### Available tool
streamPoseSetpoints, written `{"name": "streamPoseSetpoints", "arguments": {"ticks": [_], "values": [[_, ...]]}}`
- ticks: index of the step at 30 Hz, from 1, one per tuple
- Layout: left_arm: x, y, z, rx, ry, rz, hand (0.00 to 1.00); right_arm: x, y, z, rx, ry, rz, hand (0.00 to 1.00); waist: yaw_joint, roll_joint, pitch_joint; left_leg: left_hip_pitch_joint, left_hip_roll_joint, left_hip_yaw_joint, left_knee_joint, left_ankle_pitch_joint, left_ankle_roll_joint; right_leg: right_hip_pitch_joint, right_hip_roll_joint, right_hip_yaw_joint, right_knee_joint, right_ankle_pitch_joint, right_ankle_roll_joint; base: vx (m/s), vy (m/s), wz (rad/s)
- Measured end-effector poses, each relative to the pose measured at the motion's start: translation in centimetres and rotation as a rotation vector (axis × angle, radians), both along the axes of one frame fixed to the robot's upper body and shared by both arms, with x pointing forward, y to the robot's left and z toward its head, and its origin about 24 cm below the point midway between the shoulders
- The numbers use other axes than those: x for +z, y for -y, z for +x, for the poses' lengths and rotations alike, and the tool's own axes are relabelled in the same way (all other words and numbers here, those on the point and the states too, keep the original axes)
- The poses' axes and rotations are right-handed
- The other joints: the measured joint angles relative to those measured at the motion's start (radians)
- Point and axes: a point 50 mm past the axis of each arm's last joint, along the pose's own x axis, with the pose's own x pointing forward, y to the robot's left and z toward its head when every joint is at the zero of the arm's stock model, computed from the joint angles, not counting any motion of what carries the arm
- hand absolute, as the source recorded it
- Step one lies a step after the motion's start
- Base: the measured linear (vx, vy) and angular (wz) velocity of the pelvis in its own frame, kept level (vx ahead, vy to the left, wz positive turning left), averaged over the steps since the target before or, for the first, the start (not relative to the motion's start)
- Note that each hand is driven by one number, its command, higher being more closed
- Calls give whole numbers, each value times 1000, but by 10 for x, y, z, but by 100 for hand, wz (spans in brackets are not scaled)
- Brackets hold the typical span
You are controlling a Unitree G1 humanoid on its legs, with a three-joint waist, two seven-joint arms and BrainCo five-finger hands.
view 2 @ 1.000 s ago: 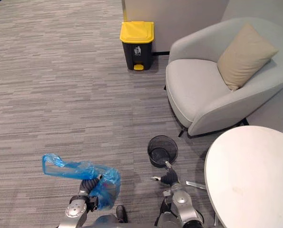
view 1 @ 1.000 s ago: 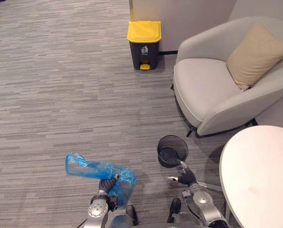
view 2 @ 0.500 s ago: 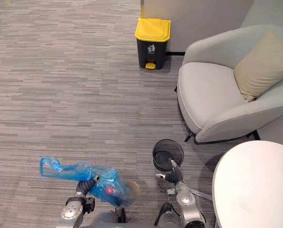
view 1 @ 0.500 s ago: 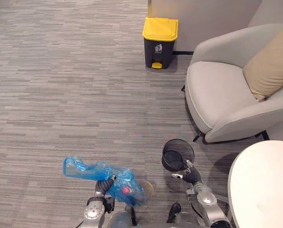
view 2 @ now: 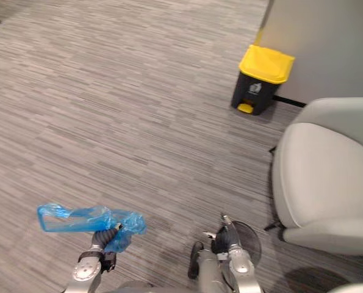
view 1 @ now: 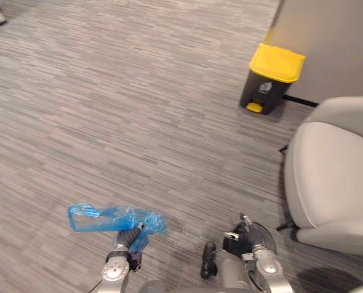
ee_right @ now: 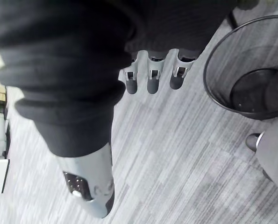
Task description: Gather rubbish on tea table into small bin, then transfer packed bag to large trash can.
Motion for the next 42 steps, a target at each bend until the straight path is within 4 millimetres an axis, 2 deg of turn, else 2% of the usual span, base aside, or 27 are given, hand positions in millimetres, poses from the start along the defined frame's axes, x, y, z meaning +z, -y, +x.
{"name": "streamPoseSetpoints", "arguments": {"ticks": [1, 2, 3, 5, 7, 10, 12, 13, 16, 19, 21, 22, 23, 24, 26, 28, 29, 30, 31, 32, 33, 34, 35, 37, 38, 40, 42], "values": [[0, 1, -1, 4, 0, -7, 100, 2, 0, 0, -2, 11, 1, 0, 3, 0, 0, -35, 21, 23, 106, 20, -32, 37, 16, -3, -22, -2, -3, 418, -187, 4], [0, 3, -2, 4, 2, -12, 100, 8, -3, 1, -8, 44, 14, 0, 14, -5, 3, -97, 73, 77, 281, 19, -47, 102, 39, 3, -63, -9, -15, 332, -129, -20], [-1, 6, -5, 1, -2, -22, 100, 14, -4, 5, -16, 78, 21, 0, 20, -9, 1, -145, 115, 141, 393, 3, -16, 156, 56, 8, -99, -15, -23, 314, -111, -24], [-1, 10, -3, 4, 2, -34, 100, 18, -2, 7, -52, 105, 32, 0, 32, -25, -7, -231, 150, 216, 424, -34, 49, 198, 63, 35, -143, -17, -25, 269, -46, -34], [-1, 9, -4, 3, -1, -32, 100, 18, -3, 6, -57, 102, 39, 0, 41, -36, -7, -274, 151, 243, 348, -44, 67, 215, 61, 65, -167, -16, -23, 197, 31, -46], [-4, 9, -9, 6, -20, -32, 100, 12, -9, 3, -62, 73, 63, 0, 46, -53, 1, -319, 98, 214, 131, -36, 65, 253, 34, 123, -193, -27, 17, 267, 218, -51], [-8, 13, -11, -4, -38, -42, 100, 5, -6, -1, -63, 40, 54, 0, 48, -37, -11, -302, 47, 152, -101, 69, 47, 257, 27, 168, -191, -40, 61, 203, 258, -68], [-14, 17, -14, -11, -69, -52, 100, -2, -4, -5, -61, -3, 45, 0, 60, -13, -19, -284, 50, 129, -140, 212, 56, 259, 43, 217, -187, -55, 92, 204, 246, -79], [-19, 13, -15, -22, -98, -33, 100, -10, -14, -11, -58, -40, 75, 0, 56, -64, -50, -261, -4, 214, -132, 149, 88, 252, -35, 286, -169, -77, 130, 237, 222, -55], [-23, 11, -18, -26, -121, -28, 100, -10, -15, -5, -48, -38, 75, 0, 46, -65, -50, -189, -38, 285, -156, 86, 105, 175, -83, 357, 22, -89, 169, 224, 212, -61], [-27, 10, -23, -32, -146, -18, 100, -11, -17, -2, -31, -46, 72, 0, 29, -64, -49, -117, -53, 322, -192, 66, 113, 78, -113, 365, 243, -48, 252, 217, 141, -49], [-27, 8, -24, -27, -147, -12, 100, -13, -17, -3, -31, -54, 71, 0, 28, -65, -48, -86, -55, 337, -206, 62, 121, 49, -123, 357, 314, -24, 249, 219, 66, -47], [-27, 6, -23, -17, -146, 0, 100, -15, -18, -4, -23, -70, 70, 0, 26, -58, -44, -55, -54, 351, -220, 48, 126, 17, -138, 315, 380, -37, 225, 298, 36, -45], [-26, 1, -22, -7, -142, 17, 100, -16, -20, -3, -11, -73, 69, 0, 23, -65, -48, -27, -52, 361, -242, 41, 118, -20, -152, 257, 419, -70, 173, 375, -16, -32], [-24, -7, -22, 10, -140, 46, 100, -13, -20, 3, 2, -57, 60, 0, 2, -55, -42, 14, -28, 373, -262, 37, 101, -74, -148, 138, 419, -117, 110, 404, -116, -18], [-23, -11, -19, 24, -132, 54, 100, -10, -18, 11, 38, -44, 25, 0, 0, -29, -26, 60, 15, 391, -276, 36, 96, -136, -118, 36, 345, -122, 87, 405, -179, -23], [-23, -13, -16, 18, -132, 63, 100, -9, -15, 13, 50, -43, 7, 0, -2, -23, -23, 85, 29, 387, -282, 38, 83, -160, -77, 0, 168, -70, 74, 404, -181, -8], [-23, -16, -16, 16, -134, 72, 100, -10, -15, 12, 51, -48, 4, 0, -4, -42, -29, 101, 16, 385, -283, 36, 64, -153, -62, 6, 55, 16, 66, 433, -176, 8], [-23, -22, -17, 14, -136, 90, 100, -12, -15, 7, 52, -62, 0, 0, -7, -66, -28, 123, 1, 367, -280, 19, 36, -144, -60, 31, -22, 173, -38, 387, -139, -6], [-27, -16, -16, 27, -152, 64, 100, -14, -8, 7, 55, -77, -25, 0, 5, -11, -30, 137, 44, 334, -270, 10, 12, -145, -29, 24, 28, 138, -36, 454, -193, -18], [-27, -14, -15, 36, -144, 51, 100, -12, -1, 9, 52, -71, -43, 0, 3, 6, -35, 126, 58, 321, -236, 17, 7, -144, -13, 27, 26, 85, -27, 433, -204, -31], [-27, -12, -15, 39, -141, 44, 100, -11, 2, 10, 49, -67, -50, 0, 3, 15, -34, 109, 74, 312, -192, 17, 7, -141, -1, 27, 25, 71, -26, 385, -217, -14], [-28, -11, -13, 41, -141, 38, 100, -11, 2, 10, 47, -68, -50, 0, 2, 25, -30, 43, 110, 275, -41, 33, -11, -111, 21, 23, 2, 45, -15, 297, -171, -4], [-29, -9, -13, 41, -144, 29, 100, -14, -1, 5, 43, -82, -37, 0, 6, 18, -13, -38, 159, 219, 219, 56, -30, -2, 59, 16, -73, 41, -25, 409, -188, 1], [-30, -7, -15, 43, -149, 21, 100, -15, -4, 2, 36, -85, -26, 0, 11, -1, -2, -78, 175, 221, 350, 45, -12, 74, 69, 17, -112, 34, -42, 365, -138, -4], [-32, -1, -18, 41, -158, 4, 100, -13, -7, 3, 21, -70, -10, 0, 12, -24, 0, -171, 171, 245, 430, 29, 16, 160, 81, 23, -170, 26, -45, 321, -80, -10], [-32, 1, -17, 34, -157, -2, 100, -13, -6, 4, -1, -64, -1, 0, 23, -31, -2, -233, 154, 255, 366, 15, 39, 186, 85, 31, -204, 31, -41, 268, -24, -16]]}}
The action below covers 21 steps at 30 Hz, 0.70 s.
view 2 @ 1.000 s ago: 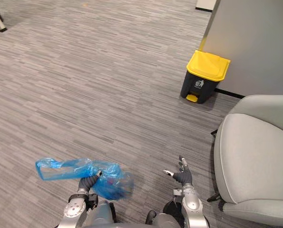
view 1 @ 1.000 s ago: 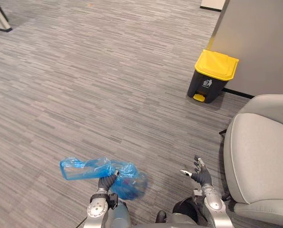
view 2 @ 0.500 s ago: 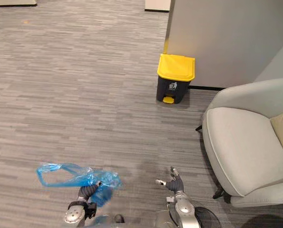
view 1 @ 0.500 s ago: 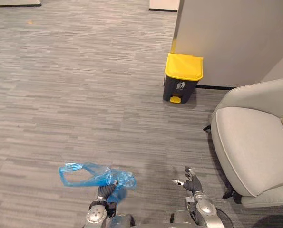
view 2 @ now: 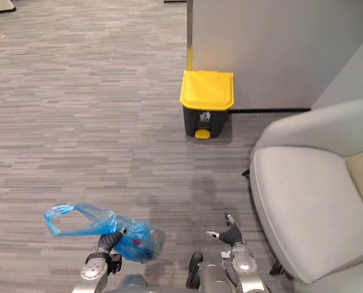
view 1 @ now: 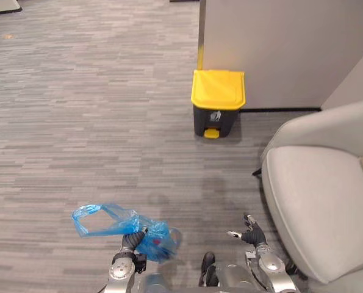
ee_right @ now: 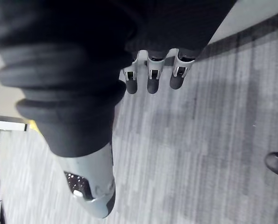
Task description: Gather rubbish on tea table into small bin, then transfer packed bag to large trash can.
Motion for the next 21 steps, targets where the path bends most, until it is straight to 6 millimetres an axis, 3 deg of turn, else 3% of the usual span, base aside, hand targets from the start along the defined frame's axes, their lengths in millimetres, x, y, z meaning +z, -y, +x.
{"name": "streamPoseSetpoints", "arguments": {"ticks": [3, 4, 5, 6, 7, 9, 10, 12, 14, 16, 17, 18, 20, 21], "values": [[3, 3, 7, -8, 20, -6, 100, 2, 5, 3, -51, 13, 10, 0, 16, -10, 16, -62, -79, -25, -301, -1, 11, 50, -18, 22, -48, 5, 11, 342, 84, -15], [3, 3, 7, -8, 21, -7, 100, 3, 7, 5, -68, 18, 12, 0, 16, -12, 18, -62, -111, -49, -415, 19, -1, 65, -30, 31, -62, 4, 21, 287, 152, -24], [3, 4, 7, -7, 20, -10, 100, 3, 9, 5, -75, 19, 10, 0, 16, -3, 15, -48, -141, -89, -564, 92, -5, 82, -36, 47, -81, -1, 53, 284, 199, -48], [2, 6, 6, -5, 17, -14, 100, 3, 13, 5, -75, 17, -4, 0, 18, 23, 14, -42, -139, -103, -612, 212, 1, 97, -24, 74, -83, -17, 85, 234, 190, -52], [2, 6, 6, -4, 15, -14, 100, 3, 13, 6, -73, 18, -3, 0, 20, 29, 12, -41, -139, -109, -602, 250, 37, 102, -25, 87, -77, -28, 101, 383, 294, -33], [3, 4, 9, -16, 19, -4, 100, 0, 6, 0, -76, 4, 19, 0, 14, -15, -3, -35, -192, -73, -572, 178, 59, 80, -101, 109, -1, -91, 151, 380, 272, -10], [3, 6, 10, -24, 21, -6, 100, -1, 6, 0, -76, 2, 19, 0, 19, -19, -3, -31, -202, -59, -559, 153, 69, 65, -118, 122, 41, -111, 161, 285, 196, -37], [0, 7, 5, -30, 4, -6, 100, -1, 4, 2, -69, -2, 22, 0, 21, -21, -2, 42, -232, 1, -565, 88, 93, -10, -180, 178, 270, -138, 194, 293, 182, -61], [-2, 0, -1, -26, -16, 13, 100, -2, 1, 2, -63, -7, 31, 0, 13, -22, -2, 113, -245, 29, -579, 56, 107, -83, -224, 178, 479, -100, 220, 351, 154, -48], [-2, -5, -3, -11, -20, 15, 100, -4, -1, -1, -60, -15, 35, 0, 8, -23, -3, 173, -245, 35, -588, 22, 115, -135, -245, 151, 621, -101, 210, 348, 89, -21], [0, -12, -2, -5, -14, 40, 100, -4, -2, -1, -51, -18, 34, 0, 6, -22, -3, 206, -242, 35, -611, 17, 111, -181, -248, 122, 672, -128, 178, 218, 7, 1], [2, -14, 0, -2, -5, 52, 100, -4, -3, 0, -45, -16, 31, 0, 3, -23, -4, 221, -239, 35, -622, 17, 109, -205, -246, 105, 680, -141, 167, 393, -20, 13], [5, -17, 4, 16, 13, 49, 100, -4, 1, 5, -14, -21, -1, 0, -11, 3, 11, 290, -188, 33, -670, 17, 107, -296, -191, 12, 595, -179, 126, 476, -100, 10], [5, -16, 5, 15, 15, 48, 100, -3, 2, 6, -11, -20, -6, 0, -13, 16, 18, 306, -173, 32, -676, 19, 105, -315, -173, -9, 539, -174, 123, 525, -151, 8]]}}
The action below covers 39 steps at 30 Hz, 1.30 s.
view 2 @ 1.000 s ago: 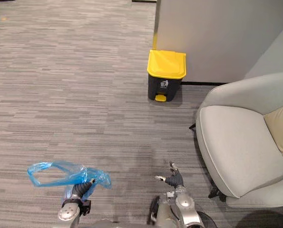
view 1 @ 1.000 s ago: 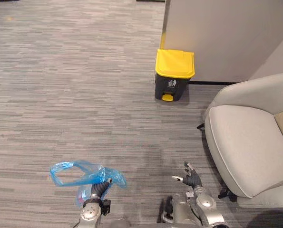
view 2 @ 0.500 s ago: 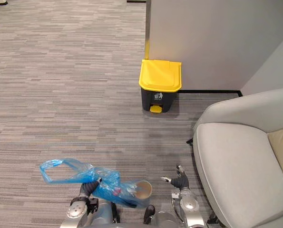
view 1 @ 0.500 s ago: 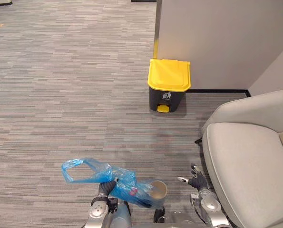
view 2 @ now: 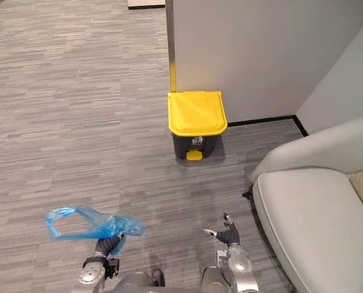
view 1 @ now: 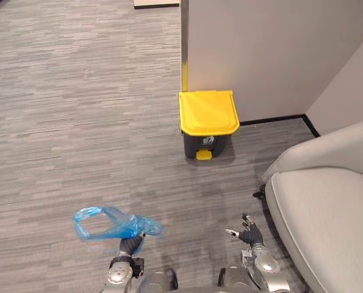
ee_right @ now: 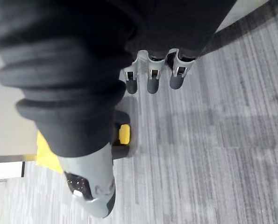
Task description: Gather rubbish on tea table into small bin, then transfer packed bag to large trash can.
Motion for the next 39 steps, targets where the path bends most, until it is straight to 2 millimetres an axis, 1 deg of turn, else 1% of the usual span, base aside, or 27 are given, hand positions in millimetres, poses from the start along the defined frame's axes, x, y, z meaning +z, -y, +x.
{"name": "streamPoseSetpoints", "arguments": {"ticks": [1, 3, 4, 6, 8, 9, 10, 12, 13, 15, 16, 17, 18, 19, 20, 21, 22, 23, 25, 28, 31, 32, 34, 35, 37, 38, 39], "values": [[1, -1, 2, -1, 7, 0, 100, 1, 0, 3, 8, 7, -5, 0, -8, 2, 1, 31, 19, -2, -6, 1, -9, -42, 39, -16, -194, 59, -9, 563, -184, 16], [2, -4, 1, -4, 6, 11, 100, -2, 0, -4, 4, -12, -4, 0, -14, -28, -11, 72, 4, -7, -10, -17, -71, -32, 67, 20, -444, 259, -24, 520, -187, 23], [-4, 0, -1, 5, -18, -6, 100, -7, 7, -12, -2, -44, -21, 0, -7, -3, -15, 114, 22, -23, -9, -49, -118, -32, 84, 45, -426, 401, -98, 541, -212, 8], [-4, 3, -1, 9, -16, -19, 100, -6, 12, -9, -3, -48, -36, 0, -10, 11, -22, 109, 50, -54, 40, -33, -140, -40, 97, 43, -360, 303, -102, 450, -202, 4], [-5, 7, 1, 9, -14, -32, 100, -6, 14, -9, -14, -47, -34, 0, -21, 13, -23, 56, 79, -92, 169, -13, -163, -21, 106, 25, -343, 238, -93, 409, -235, 26], [-7, 12, 1, 10, -21, -50, 100, -7, 12, -12, -16, -57, -29, 0, -23, 16, -19, -34, 119, -137, 393, 50, -170, 46, 124, 4, -382, 217, -98, 476, -244, 36], [-8, 16, 0, 12, -25, -63, 100, -9, 9, -16, -20, -66, -19, 0, -19, 16, -15, -86, 147, -153, 541, 80, -182, 109, 142, -2, -422, 218, -107, 372, -142, 23], [-9, 23, -2, 13, -31, -84, 100, -6, 7, -18, -31, -42, -11, 0, 6, 1, -9, -194, 184, -109, 771, 46, -143, 234, 164, 5, -499, 196, -131, 372, -106, -6], [-10, 23, -4, 9, -33, -85, 100, -4, 5, -17, -32, -32, -7, 0, 8, -1, -9, -219, 188, -93, 783, 38, -130, 259, 169, 9, -519, 195, -131, 305, -51, -17], [-9, 26, -3, 3, -29, -89, 100, -1, 5, -11, -42, -12, -1, 0, 27, -8, -9, -300, 184, -29, 686, 10, -85, 308, 171, 35, -568, 207, -115, 307, 0, -32], [-9, 26, -2, 3, -27, -90, 100, 0, 6, -9, -48, -6, 0, 0, 27, -9, -6, -313, 173, -26, 625, 7, -82, 315, 169, 41, -571, 209, -113, 336, 77, -36], [-9, 26, -3, 3, -28, -90, 100, 2, 6, -5, -56, 6, 5, 0, 31, -8, -4, -326, 149, -26, 492, 7, -81, 331, 163, 54, -579, 210, -109, 344, 136, -37], [-9, 26, -3, 4, -29, -90, 100, 2, 6, -4, -67, 9, 10, 0, 32, -12, -2, -331, 112, -33, 345, 12, -87, 344, 147, 69, -582, 208, -97, 233, 112, -33], [-9, 27, -2, 2, -27, -91, 100, 2, 7, -4, -75, 12, 10, 0, 30, -12, -2, -328, 92, -37, 268, 29, -100, 352, 138, 72, -587, 205, -83, 272, 183, -28], [-9, 29, -1, 2, -24, -99, 100, 3, 13, -5, -85, 12, -8, 0, 27, 5, -5, -311, 67, -49, 119, 130, -101, 367, 139, 84, -592, 192, -53, 218, 169, -19], [-9, 31, -2, 4, -26, -105, 100, 3, 17, -6, -88, 10, -21, 0, 29, 27, -10, -313, 70, -61, 80, 234, -98, 372, 151, 94, -592, 183, -36, 324, 236, -22], [-10, 27, 0, -1, -31, -92, 100, 0, 14, -7, -88, -8, -16, 0, 30, 11, -13, -306, 56, -58, 91, 235, -60, 380, 135, 114, -590, 174, -18, 274, 189, -13], [-9, 26, 1, -4, -27, -85, 100, -2, 14, -11, -92, -15, -12, 0, 28, -5, -20, -286, 23, -56, 62, 219, -43, 384, 103, 121, -589, 155, 11, 261, 170, 1], [-8, 25, 2, -5, -25, -83, 100, -4, 12, -14, -93, -27, -6, 0, 28, -16, -19, -261, -11, -32, 46, 201, -25, 384, 65, 131, -558, 129, 37, 213, 143, -2], [-13, 19, -10, 7, -60, -69, 100, -4, 10, -11, -81, -26, -6, 0, 31, -14, -21, -189, -67, 4, 19, 146, -6, 364, -4, 174, -434, 74, 74, 164, 118, -31], [-13, 13, -11, 8, -64, -50, 100, -4, 10, -11, -80, -26, -5, 0, 26, -11, -23, -146, -88, 7, -23, 135, -3, 307, -35, 178, -280, 72, 85, 179, 112, -4], [-12, 9, -12, 7, -65, -36, 100, -4, 8, -11, -79, -28, -2, 0, 26, -13, -23, -120, -90, 4, -43, 136, 6, 262, -46, 176, -172, 91, 99, 204, 55, 10], [-11, 5, -10, 2, -60, -23, 100, -6, 7, -13, -75, -37, 1, 0, 22, -8, -27, -91, -73, -7, -49, 134, 10, 221, -43, 171, -116, 54, 65, 220, 4, 20], [-10, 2, -8, 0, -56, -12, 100, -6, 6, -12, -64, -38, -4, 0, 22, -9, -27, -80, -62, -16, -53, 134, 10, 193, -26, 173, -139, 37, 47, 217, -77, 35], [-8, 0, -5, -3, -47, -4, 100, -6, 6, -12, -55, -41, -11, 0, 18, -11, -29, -76, -51, -40, -45, 135, 8, 163, 11, 184, -245, 48, 36, 200, -114, 42], [-8, -2, -6, -4, -48, 2, 100, -7, 5, -14, -56, -47, -9, 0, 19, -35, -37, -74, -68, -56, -27, 126, -6, 170, 21, 188, -384, 165, 25, 264, -122, 46], [-13, 1, -10, 7, -71, -12, 100, -11, 11, -19, -60, -72, -23, 0, 17, -16, -41, -59, -64, -81, -17, 105, -33, 197, 25, 179, -393, 184, 20, 267, -107, 39]]}}
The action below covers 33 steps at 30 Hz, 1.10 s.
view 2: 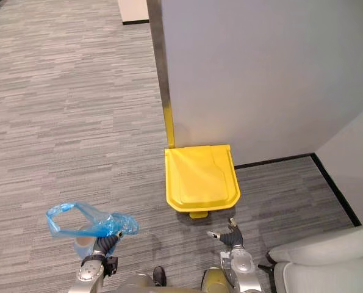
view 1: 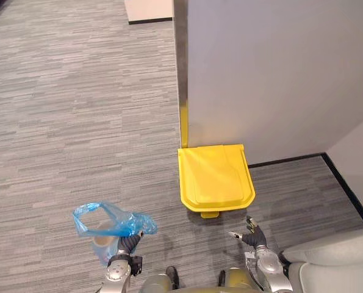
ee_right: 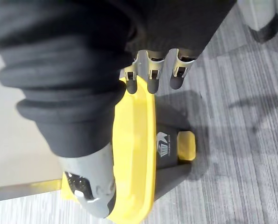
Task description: Gather rubbish on tea table into small bin, then transfer packed bag to large trash can.
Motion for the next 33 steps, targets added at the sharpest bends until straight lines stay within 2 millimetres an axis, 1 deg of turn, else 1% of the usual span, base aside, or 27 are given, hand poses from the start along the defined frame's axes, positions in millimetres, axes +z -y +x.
{"name": "streamPoseSetpoints", "arguments": {"ticks": [2, 3, 5, 8, 11, 13, 15, 19, 23, 24, 27, 30, 33], "values": [[-3, 7, -5, 4, -14, -25, 100, -2, 4, -3, -1, -16, -12, 0, 9, 19, -14, 14, 27, -6, -5, -7, -12, 37, 28, -6, -52, 6, -9, 220, -98, 5], [-6, 9, -9, 6, -27, -33, 100, -1, 5, -1, -3, -8, -13, 0, 7, 23, -18, 24, 38, -6, -14, -7, -12, 55, 45, -7, -81, 12, -16, 146, -104, -12], [-8, 13, -11, 7, -37, -46, 100, 0, 8, 1, -16, -2, -14, 0, 7, 18, -21, 30, 52, -8, -30, -7, -16, 70, 65, -9, -123, 26, -23, 83, -76, -9], [-8, 20, -10, 1, -34, -65, 100, 0, 10, -2, -29, -8, -16, 0, 4, 15, -23, 54, 57, -8, -54, -4, -21, 112, 77, -10, -184, 52, -20, 50, -8, -3], [-8, 19, -11, 2, -35, -63, 100, -4, 13, -10, -47, -29, -15, 0, 5, 11, -32, 64, 47, -11, -55, -3, -21, 162, 74, -10, -254, 85, -8, 1, 52, 1], [-8, 19, -11, 1, -35, -62, 100, -4, 11, -11, -48, -31, -11, 0, 6, 11, -35, 63, 44, -15, -55, -3, -21, 174, 74, -10, -294, 111, -1, -7, 45, 3], [-9, 19, -11, 2, -39, -62, 100, -5, 10, -11, -48, -31, -6, 0, 7, 11, -35, 61, 38, -22, -55, -2, -20, 183, 71, -12, -318, 133, 0, -41, 42, 4], [-12, 18, -15, 0, -60, -59, 100, -7, 7, -13, -50, -42, 2, 0, 7, 5, -41, 63, 27, -35, -55, 2, -14, 208, 65, -22, -356, 159, 2, -81, 29, 9], [-14, 13, -24, 4, -85, -42, 100, -9, 4, -15, -52, -54, 13, 0, 10, 2, -46, 59, 25, -38, -77, 19, -14, 208, 68, -21, -378, 186, -2, -131, -17, -1], [-14, 10, -25, 3, -87, -34, 100, -9, 4, -16, -53, -56, 12, 0, 9, 0, -47, 61, 22, -40, -98, 34, -15, 207, 66, -22, -387, 190, 0, -176, -35, 0], [-14, 8, -24, 2, -86, -26, 100, -10, 5, -18, -54, -62, 11, 0, 9, -1, -48, 62, 14, -45, -127, 49, -21, 207, 65, -23, -408, 201, 6, -129, -20, 0], [-15, 8, -26, 3, -92, -27, 100, -11, 5, -20, -55, -67, 11, 0, 9, -3, -48, 59, 15, -45, -130, 50, -27, 205, 59, -22, -412, 203, 4, -70, -3, -1], [-17, 7, -29, 8, -107, -26, 100, -11, 5, -21, -55, -69, 11, 0, 9, -10, -53, 57, 15, -45, -142, 48, -26, 198, 60, -20, -416, 202, 5, -11, -3, -1]]}}
